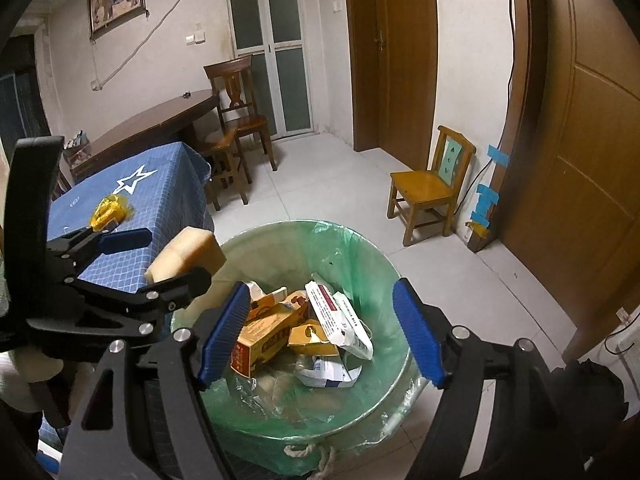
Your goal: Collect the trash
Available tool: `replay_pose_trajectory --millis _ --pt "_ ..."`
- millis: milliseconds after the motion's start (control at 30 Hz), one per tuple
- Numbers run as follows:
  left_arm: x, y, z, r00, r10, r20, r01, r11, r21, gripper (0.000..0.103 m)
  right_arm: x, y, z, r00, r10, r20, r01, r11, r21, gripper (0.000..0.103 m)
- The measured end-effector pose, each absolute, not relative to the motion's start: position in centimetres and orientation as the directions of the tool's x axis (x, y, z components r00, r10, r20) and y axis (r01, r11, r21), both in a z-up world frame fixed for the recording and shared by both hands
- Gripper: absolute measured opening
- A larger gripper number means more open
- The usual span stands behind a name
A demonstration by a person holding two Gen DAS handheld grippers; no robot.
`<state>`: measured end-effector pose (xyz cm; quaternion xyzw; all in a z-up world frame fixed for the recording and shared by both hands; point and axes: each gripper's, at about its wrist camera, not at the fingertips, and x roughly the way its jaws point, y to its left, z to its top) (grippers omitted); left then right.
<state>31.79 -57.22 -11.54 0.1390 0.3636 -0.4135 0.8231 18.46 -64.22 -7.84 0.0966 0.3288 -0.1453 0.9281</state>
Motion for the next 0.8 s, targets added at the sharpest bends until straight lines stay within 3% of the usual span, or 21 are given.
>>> replay_pose_trajectory --millis 167,433,667,800 --pt "32.2 -56.9 -11.1 0.383 -0.605 -0.698 0.783 0.613 -0.102 0.098 17.8 -64.6 -7.3 0.756 -0.218 -0.617 0.348 0.933 0.097 0.071" --pt "30.1 -57.2 -10.1 0.420 -0.642 -0.642 0.830 0.557 -0.014 0.098 16.5 -65.1 -6.1 0.791 -0.219 -0.570 0.353 0.926 0.134 0.071" --pt "30.1 -54.8 -9.5 0.328 -0.773 -0.543 0.869 0.473 -0.148 0.098 15.6 -65.1 -5.5 0.812 -0.217 -0.542 0.350 0.924 0.154 0.071" --pt "29.7 -53.8 -9.1 0.376 -0.786 -0.490 0.864 0.488 -0.120 0.098 15.1 -65.2 -5.3 0.822 -0.213 -0.528 0.344 0.925 0.163 0.076"
